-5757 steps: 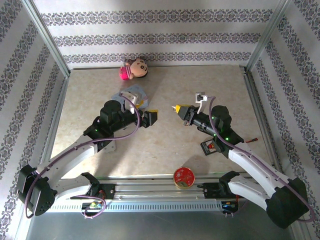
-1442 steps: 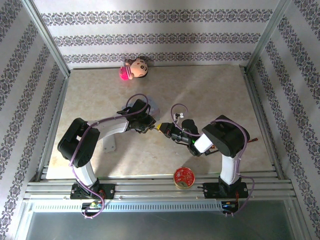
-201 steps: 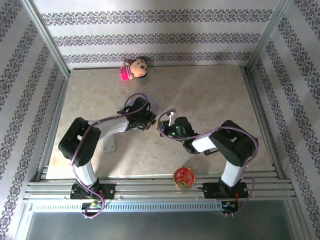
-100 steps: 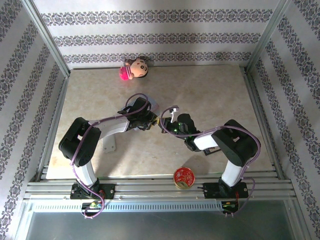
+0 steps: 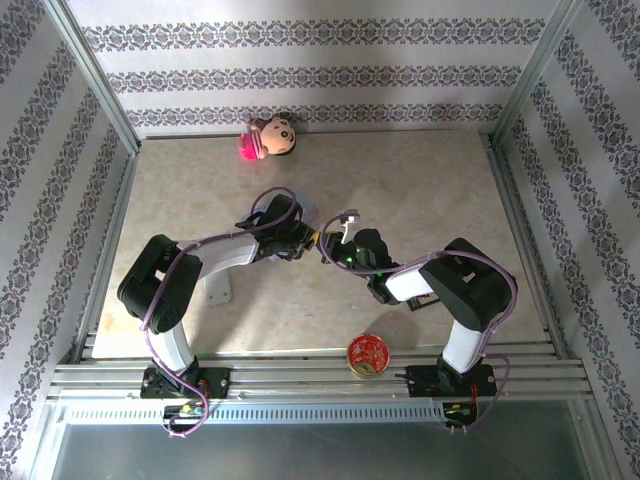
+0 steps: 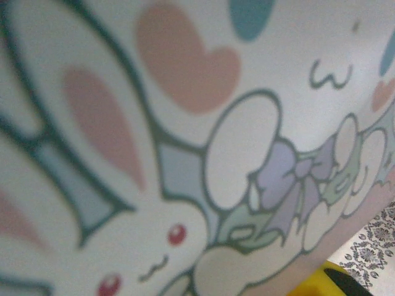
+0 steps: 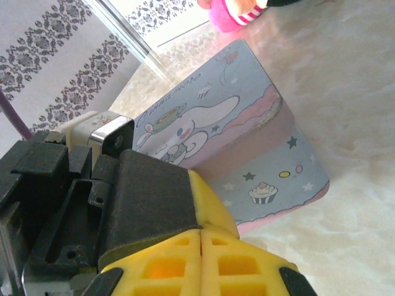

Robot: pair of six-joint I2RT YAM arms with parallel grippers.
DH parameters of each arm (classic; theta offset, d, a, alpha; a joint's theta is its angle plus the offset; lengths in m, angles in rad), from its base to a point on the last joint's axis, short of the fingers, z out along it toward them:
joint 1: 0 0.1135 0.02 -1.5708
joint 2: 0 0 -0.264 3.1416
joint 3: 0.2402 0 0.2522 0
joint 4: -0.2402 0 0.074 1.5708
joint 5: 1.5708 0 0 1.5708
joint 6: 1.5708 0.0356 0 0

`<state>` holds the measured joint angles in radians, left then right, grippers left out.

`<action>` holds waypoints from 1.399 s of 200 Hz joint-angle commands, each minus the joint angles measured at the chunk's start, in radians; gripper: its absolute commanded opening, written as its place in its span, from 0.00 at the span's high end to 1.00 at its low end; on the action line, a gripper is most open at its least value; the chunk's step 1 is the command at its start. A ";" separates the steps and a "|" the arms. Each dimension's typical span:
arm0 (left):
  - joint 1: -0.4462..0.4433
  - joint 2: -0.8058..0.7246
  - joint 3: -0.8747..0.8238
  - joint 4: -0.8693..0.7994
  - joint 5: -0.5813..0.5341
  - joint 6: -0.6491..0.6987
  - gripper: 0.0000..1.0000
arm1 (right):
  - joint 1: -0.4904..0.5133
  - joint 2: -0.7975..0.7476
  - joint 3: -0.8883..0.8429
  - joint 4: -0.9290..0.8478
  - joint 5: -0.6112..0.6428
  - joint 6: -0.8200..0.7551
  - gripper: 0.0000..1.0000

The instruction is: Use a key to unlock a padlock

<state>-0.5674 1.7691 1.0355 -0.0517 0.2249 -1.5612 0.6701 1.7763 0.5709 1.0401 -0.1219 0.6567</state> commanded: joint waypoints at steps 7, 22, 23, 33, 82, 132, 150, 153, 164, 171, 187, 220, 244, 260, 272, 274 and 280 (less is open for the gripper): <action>-0.055 0.016 -0.020 0.047 0.196 -0.123 0.94 | 0.032 -0.029 -0.053 0.099 0.030 0.015 1.00; -0.051 0.018 -0.023 0.030 0.171 -0.120 0.89 | 0.023 -0.064 -0.080 0.090 0.052 0.012 1.00; -0.051 0.019 -0.023 0.029 0.169 -0.119 0.89 | 0.022 -0.066 -0.081 0.089 0.053 0.012 1.00; -0.045 0.025 -0.025 0.015 0.153 -0.111 0.87 | 0.014 -0.090 -0.093 0.067 0.061 0.012 1.00; -0.027 0.064 -0.044 0.001 0.104 -0.106 0.87 | -0.028 -0.154 -0.149 0.001 0.061 0.011 1.00; -0.026 0.088 -0.023 0.004 0.107 -0.071 0.37 | -0.035 -0.199 -0.172 -0.012 0.060 0.017 1.00; -0.026 0.076 -0.026 -0.005 0.102 -0.054 0.35 | -0.043 -0.219 -0.170 -0.035 0.061 0.015 1.00; -0.026 0.075 -0.027 -0.007 0.101 -0.051 0.35 | -0.046 -0.223 -0.170 -0.039 0.061 0.015 1.00; -0.026 0.060 -0.032 -0.011 0.100 -0.038 0.35 | -0.058 -0.237 -0.173 -0.053 0.055 0.020 1.00; -0.026 0.048 -0.035 -0.017 0.101 -0.029 0.35 | -0.067 -0.247 -0.176 -0.057 0.050 0.023 1.00; -0.026 0.008 -0.049 -0.019 0.104 -0.004 0.34 | -0.090 -0.276 -0.184 -0.073 0.034 0.039 1.00; -0.026 -0.089 -0.053 -0.019 0.142 0.081 0.33 | -0.119 -0.380 -0.174 -0.191 0.006 0.038 1.00; -0.026 -0.176 -0.046 -0.045 0.119 0.177 0.32 | -0.119 -0.485 -0.162 -0.291 0.007 0.013 1.00; -0.026 -0.234 -0.055 -0.048 0.079 0.238 0.33 | -0.121 -0.541 -0.160 -0.344 0.009 0.011 1.00; -0.026 -0.267 -0.074 0.006 0.068 0.292 0.33 | -0.125 -0.571 -0.157 -0.356 -0.005 0.019 1.00; -0.026 -0.271 -0.078 0.021 0.069 0.305 0.32 | -0.125 -0.574 -0.158 -0.357 -0.008 0.021 1.00; -0.026 -0.280 -0.090 0.065 0.081 0.333 0.32 | -0.128 -0.582 -0.155 -0.360 -0.017 0.029 1.00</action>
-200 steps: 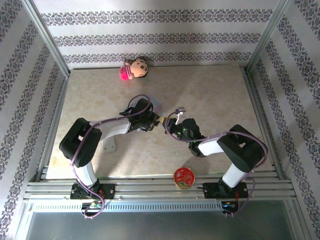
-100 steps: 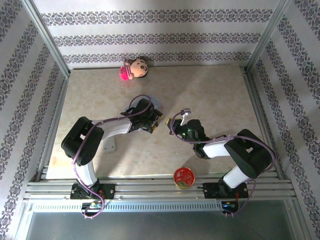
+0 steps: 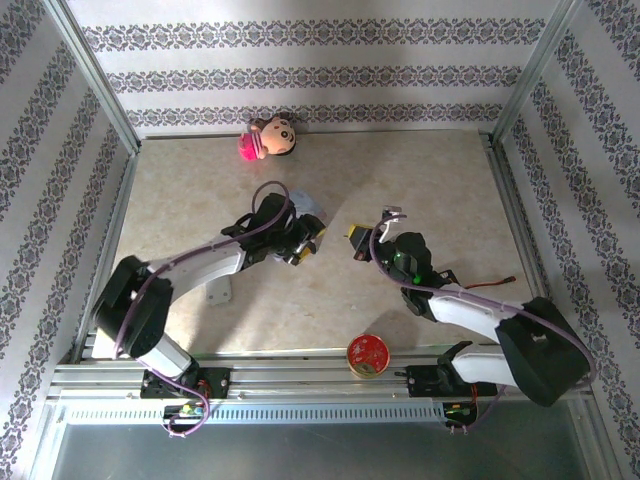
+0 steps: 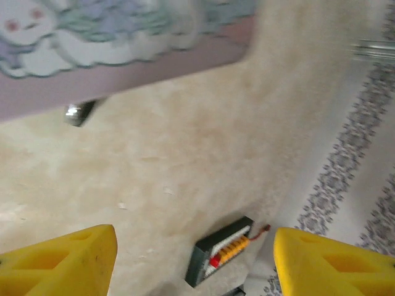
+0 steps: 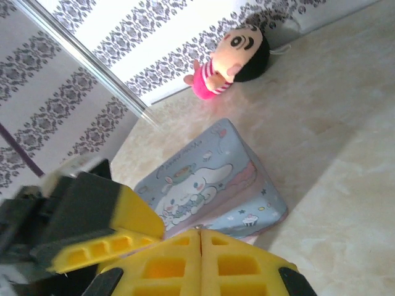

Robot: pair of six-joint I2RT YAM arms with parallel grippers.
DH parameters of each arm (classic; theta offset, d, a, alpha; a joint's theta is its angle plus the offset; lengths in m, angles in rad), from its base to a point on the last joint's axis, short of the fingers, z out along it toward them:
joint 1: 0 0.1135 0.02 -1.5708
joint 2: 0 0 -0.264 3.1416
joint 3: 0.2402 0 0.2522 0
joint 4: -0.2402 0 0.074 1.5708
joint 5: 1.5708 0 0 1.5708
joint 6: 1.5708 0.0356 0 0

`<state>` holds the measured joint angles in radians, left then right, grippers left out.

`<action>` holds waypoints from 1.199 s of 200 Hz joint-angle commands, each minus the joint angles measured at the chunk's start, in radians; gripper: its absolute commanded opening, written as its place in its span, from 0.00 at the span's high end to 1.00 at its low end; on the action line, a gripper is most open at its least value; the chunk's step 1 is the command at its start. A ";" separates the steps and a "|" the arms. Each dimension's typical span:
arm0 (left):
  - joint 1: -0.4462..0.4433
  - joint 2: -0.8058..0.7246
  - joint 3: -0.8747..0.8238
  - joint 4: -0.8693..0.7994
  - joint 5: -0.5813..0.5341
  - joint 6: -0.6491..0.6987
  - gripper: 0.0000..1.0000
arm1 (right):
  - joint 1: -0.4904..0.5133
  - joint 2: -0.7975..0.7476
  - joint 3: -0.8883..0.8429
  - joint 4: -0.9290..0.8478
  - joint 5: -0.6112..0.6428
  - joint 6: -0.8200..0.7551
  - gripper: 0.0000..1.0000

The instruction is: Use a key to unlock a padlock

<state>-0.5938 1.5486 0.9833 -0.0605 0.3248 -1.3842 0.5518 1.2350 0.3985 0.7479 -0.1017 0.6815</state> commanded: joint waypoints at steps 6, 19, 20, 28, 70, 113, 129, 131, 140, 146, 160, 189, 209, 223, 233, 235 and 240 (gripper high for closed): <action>0.000 -0.066 -0.051 0.122 0.001 0.182 0.32 | -0.012 -0.046 0.019 -0.064 -0.050 0.015 1.00; 0.000 -0.065 -0.081 0.260 0.060 0.226 0.32 | -0.015 -0.054 0.028 -0.051 -0.078 0.039 1.00; 0.000 -0.064 -0.083 0.269 0.065 0.227 0.32 | -0.015 -0.055 0.028 -0.050 -0.080 0.041 1.00; 0.000 -0.057 -0.098 0.330 0.103 0.236 0.32 | -0.015 -0.058 0.032 -0.038 -0.098 0.053 1.00; -0.001 -0.007 -0.135 0.539 0.248 0.226 0.39 | -0.020 -0.073 0.046 -0.007 -0.140 0.102 1.00; -0.017 0.018 -0.103 0.580 0.319 0.255 0.42 | -0.033 -0.067 0.044 0.061 -0.129 0.150 1.00; -0.019 0.025 -0.106 0.621 0.334 0.251 0.42 | -0.045 -0.053 0.032 0.110 -0.121 0.183 1.00; -0.018 0.026 -0.106 0.626 0.336 0.250 0.42 | -0.047 -0.051 0.032 0.118 -0.122 0.188 1.00; -0.020 0.032 -0.104 0.638 0.343 0.242 0.42 | -0.053 -0.039 0.028 0.152 -0.126 0.211 1.00; -0.020 0.039 -0.102 0.648 0.349 0.238 0.43 | -0.056 -0.029 0.029 0.172 -0.132 0.226 1.00; -0.020 0.061 -0.098 0.697 0.364 0.215 0.43 | -0.059 -0.005 0.033 0.216 -0.150 0.254 1.00; -0.019 0.107 -0.109 0.855 0.371 0.131 0.52 | -0.059 0.040 0.036 0.283 -0.173 0.296 1.00; -0.018 0.135 -0.114 0.944 0.375 0.082 0.60 | -0.060 0.058 0.033 0.311 -0.180 0.314 1.00; -0.019 0.145 -0.115 0.972 0.371 0.066 0.64 | -0.059 0.065 0.030 0.322 -0.183 0.321 1.00; -0.019 0.145 -0.119 0.985 0.366 0.061 0.67 | -0.059 0.067 0.028 0.329 -0.184 0.325 1.00; -0.018 0.145 -0.120 0.986 0.365 0.060 0.67 | -0.059 0.067 0.028 0.329 -0.184 0.325 1.00; -0.018 0.144 -0.122 0.988 0.361 0.060 0.67 | -0.059 0.069 0.026 0.330 -0.183 0.326 1.00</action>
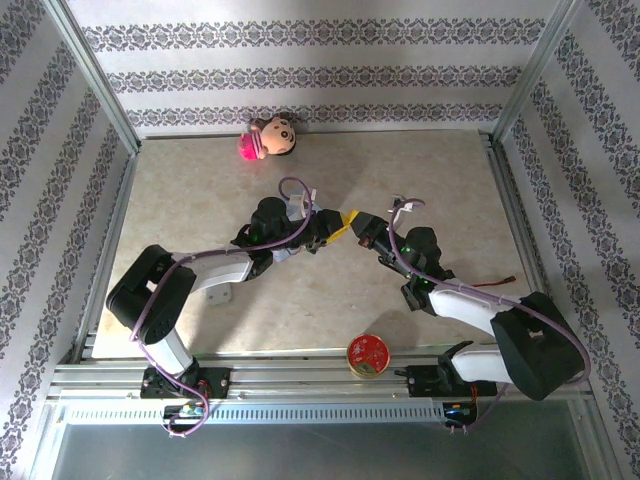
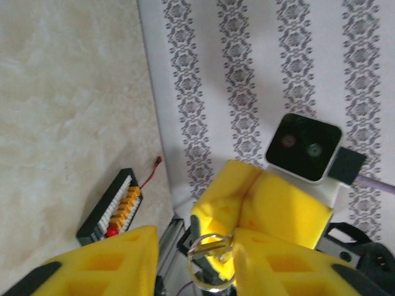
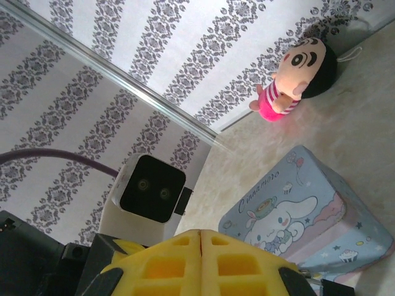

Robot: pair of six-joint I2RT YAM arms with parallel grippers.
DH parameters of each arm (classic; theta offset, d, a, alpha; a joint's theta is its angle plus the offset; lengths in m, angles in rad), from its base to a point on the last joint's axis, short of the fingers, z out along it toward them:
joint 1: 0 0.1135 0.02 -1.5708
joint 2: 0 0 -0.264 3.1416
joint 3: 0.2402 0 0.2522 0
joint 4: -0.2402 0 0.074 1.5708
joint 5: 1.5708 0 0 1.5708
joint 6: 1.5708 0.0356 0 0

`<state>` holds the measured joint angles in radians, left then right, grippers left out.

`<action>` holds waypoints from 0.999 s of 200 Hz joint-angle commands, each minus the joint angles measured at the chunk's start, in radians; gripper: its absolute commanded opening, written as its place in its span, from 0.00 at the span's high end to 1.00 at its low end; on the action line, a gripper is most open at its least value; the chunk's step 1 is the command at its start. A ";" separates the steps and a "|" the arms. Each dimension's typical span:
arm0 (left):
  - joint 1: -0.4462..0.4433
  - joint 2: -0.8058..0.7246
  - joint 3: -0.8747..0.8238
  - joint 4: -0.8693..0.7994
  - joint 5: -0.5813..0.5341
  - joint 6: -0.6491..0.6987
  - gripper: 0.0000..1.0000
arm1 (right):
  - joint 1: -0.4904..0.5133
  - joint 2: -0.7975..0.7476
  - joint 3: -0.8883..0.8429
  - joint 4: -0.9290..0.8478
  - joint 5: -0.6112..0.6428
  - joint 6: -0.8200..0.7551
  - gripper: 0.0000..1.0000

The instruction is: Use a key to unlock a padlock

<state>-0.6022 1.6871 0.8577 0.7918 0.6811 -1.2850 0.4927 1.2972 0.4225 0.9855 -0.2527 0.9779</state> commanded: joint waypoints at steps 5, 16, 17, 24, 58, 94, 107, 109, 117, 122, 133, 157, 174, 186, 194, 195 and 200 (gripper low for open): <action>-0.010 0.004 0.004 0.136 0.004 -0.039 0.67 | 0.000 0.007 0.002 0.094 -0.031 0.031 1.00; -0.010 0.000 0.002 0.135 -0.003 -0.037 0.67 | -0.001 0.007 -0.001 0.098 -0.031 0.033 1.00; -0.010 -0.001 0.001 0.135 -0.003 -0.037 0.67 | -0.001 0.007 -0.001 0.099 -0.031 0.033 1.00; -0.010 -0.003 -0.003 0.133 -0.009 -0.039 0.67 | -0.002 0.007 -0.002 0.100 -0.031 0.034 1.00; 0.002 -0.033 -0.044 0.133 -0.069 -0.040 0.66 | -0.003 0.006 -0.008 0.109 -0.040 0.047 1.00; 0.013 -0.061 -0.074 0.141 -0.122 -0.040 0.66 | -0.003 0.005 -0.013 0.117 -0.043 0.058 1.00; 0.015 -0.070 -0.080 0.142 -0.135 -0.037 0.66 | -0.003 0.005 -0.016 0.120 -0.042 0.059 1.00; 0.014 -0.071 -0.079 0.140 -0.133 -0.036 0.66 | -0.003 0.005 -0.016 0.120 -0.042 0.059 1.00; 0.015 -0.073 -0.077 0.134 -0.133 -0.034 0.66 | -0.003 0.005 -0.015 0.122 -0.044 0.059 1.00; 0.015 -0.075 -0.076 0.133 -0.133 -0.034 0.66 | -0.003 0.005 -0.013 0.122 -0.045 0.061 1.00; 0.015 -0.072 -0.071 0.133 -0.130 -0.034 0.66 | -0.004 0.006 -0.013 0.125 -0.047 0.064 1.00; 0.015 -0.067 -0.062 0.142 -0.127 -0.042 0.70 | -0.003 0.010 -0.012 0.131 -0.050 0.070 1.00; 0.015 -0.060 -0.055 0.152 -0.122 -0.049 0.73 | -0.002 0.012 -0.010 0.134 -0.053 0.073 1.00; 0.015 -0.055 -0.049 0.158 -0.116 -0.055 0.73 | 0.000 0.013 -0.012 0.135 -0.053 0.075 1.00; 0.015 -0.051 -0.044 0.162 -0.112 -0.058 0.75 | 0.001 0.015 -0.013 0.137 -0.050 0.074 1.00; 0.015 -0.051 -0.044 0.163 -0.112 -0.059 0.76 | 0.001 0.015 -0.013 0.137 -0.051 0.075 1.00; 0.015 -0.049 -0.043 0.165 -0.110 -0.061 0.76 | 0.002 0.014 -0.012 0.137 -0.050 0.075 1.00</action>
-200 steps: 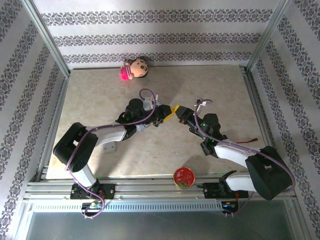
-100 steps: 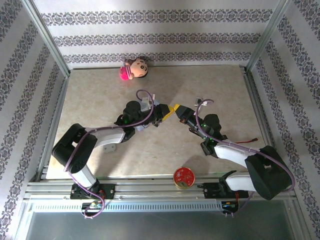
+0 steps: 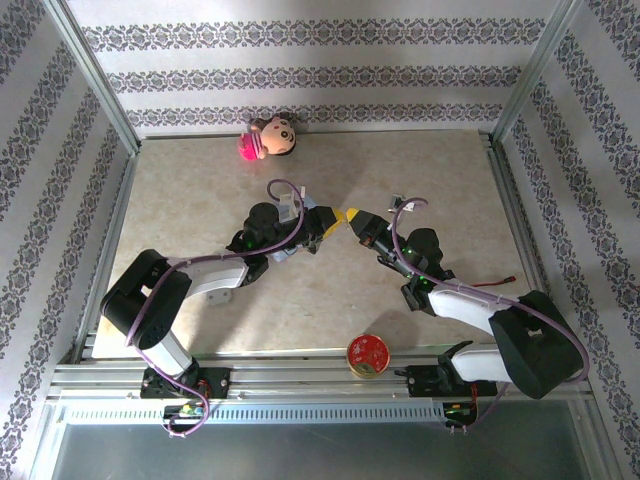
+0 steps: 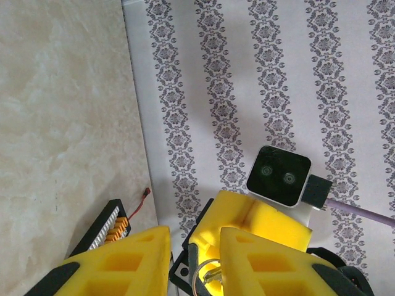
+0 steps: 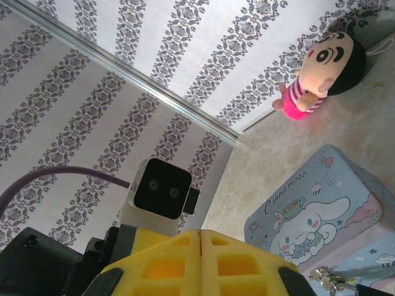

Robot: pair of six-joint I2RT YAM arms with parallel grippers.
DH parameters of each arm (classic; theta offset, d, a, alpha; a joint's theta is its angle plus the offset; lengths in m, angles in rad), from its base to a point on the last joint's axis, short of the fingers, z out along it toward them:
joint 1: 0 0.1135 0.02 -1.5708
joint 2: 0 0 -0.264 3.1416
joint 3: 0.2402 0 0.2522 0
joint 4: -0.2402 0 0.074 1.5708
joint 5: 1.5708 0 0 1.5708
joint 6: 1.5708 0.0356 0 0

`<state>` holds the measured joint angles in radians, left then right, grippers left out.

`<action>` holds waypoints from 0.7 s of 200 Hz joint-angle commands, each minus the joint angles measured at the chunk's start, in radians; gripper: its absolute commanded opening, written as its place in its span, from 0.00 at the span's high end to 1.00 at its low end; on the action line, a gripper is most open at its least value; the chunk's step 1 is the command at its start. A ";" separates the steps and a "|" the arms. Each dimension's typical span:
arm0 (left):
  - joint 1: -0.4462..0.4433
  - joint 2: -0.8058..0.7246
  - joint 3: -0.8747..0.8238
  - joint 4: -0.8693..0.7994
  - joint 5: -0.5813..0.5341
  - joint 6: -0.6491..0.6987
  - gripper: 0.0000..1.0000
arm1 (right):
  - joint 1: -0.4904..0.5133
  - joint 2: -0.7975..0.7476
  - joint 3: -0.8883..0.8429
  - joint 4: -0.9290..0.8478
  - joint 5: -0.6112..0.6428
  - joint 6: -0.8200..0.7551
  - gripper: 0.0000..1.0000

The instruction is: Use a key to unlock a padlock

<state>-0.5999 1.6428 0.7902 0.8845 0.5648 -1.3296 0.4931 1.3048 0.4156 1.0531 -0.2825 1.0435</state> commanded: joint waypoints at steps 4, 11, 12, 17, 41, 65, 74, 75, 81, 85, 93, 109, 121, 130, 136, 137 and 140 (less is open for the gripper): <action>0.012 -0.004 0.026 0.073 0.009 -0.017 0.76 | 0.002 0.009 -0.006 0.070 -0.020 0.009 1.00; 0.012 -0.002 0.027 0.075 0.012 -0.020 0.76 | 0.004 0.011 -0.003 0.071 -0.018 0.010 1.00; 0.012 -0.002 0.027 0.075 0.013 -0.020 0.76 | 0.004 0.012 -0.003 0.072 -0.017 0.009 1.00; 0.012 0.000 0.026 0.078 0.014 -0.023 0.76 | 0.004 0.014 -0.003 0.073 -0.017 0.009 1.00; 0.012 0.010 0.025 0.096 0.022 -0.036 0.79 | 0.007 0.028 0.003 0.081 -0.012 0.013 1.00; 0.011 0.020 0.026 0.111 0.029 -0.049 0.80 | 0.010 0.056 0.014 0.096 -0.011 0.020 1.00; 0.011 0.024 0.026 0.115 0.032 -0.054 0.80 | 0.012 0.070 0.018 0.106 -0.009 0.024 1.00; 0.010 0.023 0.026 0.116 0.032 -0.055 0.80 | 0.012 0.071 0.018 0.108 -0.009 0.025 1.00; 0.010 0.026 0.026 0.119 0.032 -0.058 0.84 | 0.013 0.080 0.021 0.119 -0.008 0.028 1.00; 0.009 0.026 0.024 0.120 0.032 -0.059 0.87 | 0.015 0.088 0.021 0.126 -0.007 0.031 1.00; 0.009 0.028 0.020 0.123 0.031 -0.062 0.89 | 0.016 0.101 0.022 0.142 -0.006 0.038 1.00; 0.009 0.026 0.014 0.119 0.029 -0.064 0.89 | 0.018 0.126 0.022 0.172 0.000 0.052 1.00; 0.009 0.026 0.010 0.119 0.029 -0.066 0.88 | 0.018 0.141 0.022 0.191 0.002 0.059 1.00; 0.010 0.025 0.008 0.120 0.030 -0.066 0.90 | 0.018 0.153 0.025 0.205 0.002 0.067 1.00; 0.009 0.025 0.008 0.120 0.031 -0.065 0.94 | 0.018 0.159 0.026 0.213 0.000 0.068 1.00; 0.010 0.025 0.008 0.120 0.032 -0.065 0.95 | 0.018 0.160 0.028 0.213 -0.001 0.070 1.00; 0.011 0.025 0.009 0.119 0.031 -0.065 0.96 | 0.019 0.164 0.028 0.217 -0.002 0.071 1.00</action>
<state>-0.5869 1.6684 0.7914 0.9245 0.5648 -1.3907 0.4950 1.4376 0.4179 1.1976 -0.2768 1.0939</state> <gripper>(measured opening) 0.092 0.041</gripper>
